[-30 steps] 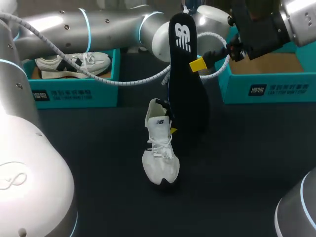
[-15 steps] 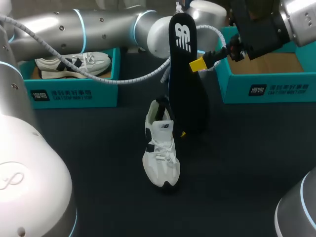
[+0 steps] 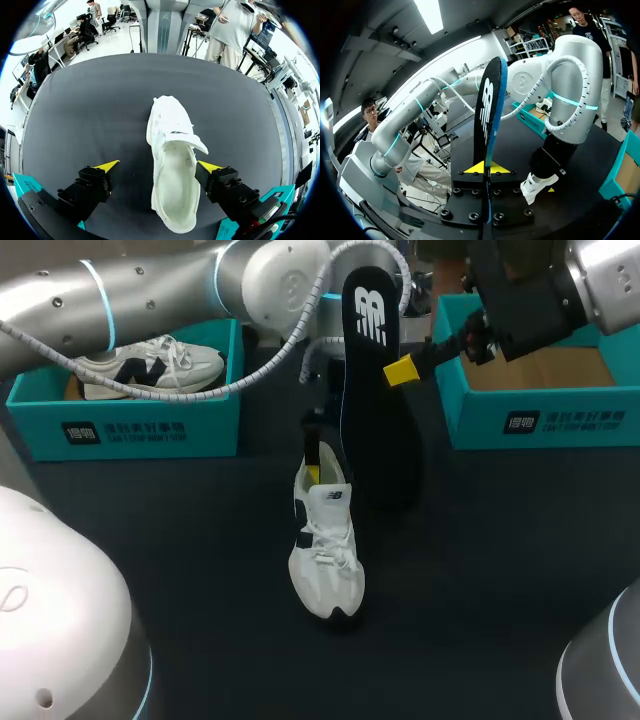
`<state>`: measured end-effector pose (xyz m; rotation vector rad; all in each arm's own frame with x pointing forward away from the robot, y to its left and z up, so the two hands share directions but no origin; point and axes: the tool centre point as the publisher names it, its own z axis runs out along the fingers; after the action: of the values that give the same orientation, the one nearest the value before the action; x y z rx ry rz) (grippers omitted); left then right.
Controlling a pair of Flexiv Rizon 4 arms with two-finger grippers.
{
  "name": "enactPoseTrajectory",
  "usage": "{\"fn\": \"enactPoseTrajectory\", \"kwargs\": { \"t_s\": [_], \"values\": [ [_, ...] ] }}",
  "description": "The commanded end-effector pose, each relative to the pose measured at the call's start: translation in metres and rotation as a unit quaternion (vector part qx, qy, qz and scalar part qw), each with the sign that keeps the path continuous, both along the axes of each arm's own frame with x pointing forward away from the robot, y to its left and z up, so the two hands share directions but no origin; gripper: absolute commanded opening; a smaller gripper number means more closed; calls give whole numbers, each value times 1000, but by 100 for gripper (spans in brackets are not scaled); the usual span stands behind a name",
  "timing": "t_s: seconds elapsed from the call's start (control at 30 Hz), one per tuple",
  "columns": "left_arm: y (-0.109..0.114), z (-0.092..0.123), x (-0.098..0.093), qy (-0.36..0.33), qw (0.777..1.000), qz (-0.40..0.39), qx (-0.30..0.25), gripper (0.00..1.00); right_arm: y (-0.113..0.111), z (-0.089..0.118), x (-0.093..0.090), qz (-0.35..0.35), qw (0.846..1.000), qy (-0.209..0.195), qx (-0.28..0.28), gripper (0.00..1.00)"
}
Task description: Take the shoe out of the shoebox, open the shoe tongue, remove and reinsert the insole, then place the shoe into the shoebox
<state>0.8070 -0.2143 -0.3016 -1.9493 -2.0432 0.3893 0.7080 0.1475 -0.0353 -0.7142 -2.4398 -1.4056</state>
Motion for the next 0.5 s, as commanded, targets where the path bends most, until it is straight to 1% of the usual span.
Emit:
{"fn": "enactPoseTrajectory", "kwargs": {
  "t_s": [0.03,0.13,0.3,0.37,0.5],
  "values": [
    [13,10,-5,-17,995,32,-94,100,3,0,2,0,1000,1,-2,0],
    [18,18,-3,-18,991,27,-130,100,3,0,2,0,1000,1,-2,0],
    [30,35,2,-3,979,14,-205,100,3,0,2,0,1000,1,-2,0],
    [34,42,4,-5,975,20,-221,100,3,0,2,0,1000,1,-2,0],
    [34,42,4,-5,975,20,-221,100,3,0,2,0,1000,1,-2,0]
  ]
}}
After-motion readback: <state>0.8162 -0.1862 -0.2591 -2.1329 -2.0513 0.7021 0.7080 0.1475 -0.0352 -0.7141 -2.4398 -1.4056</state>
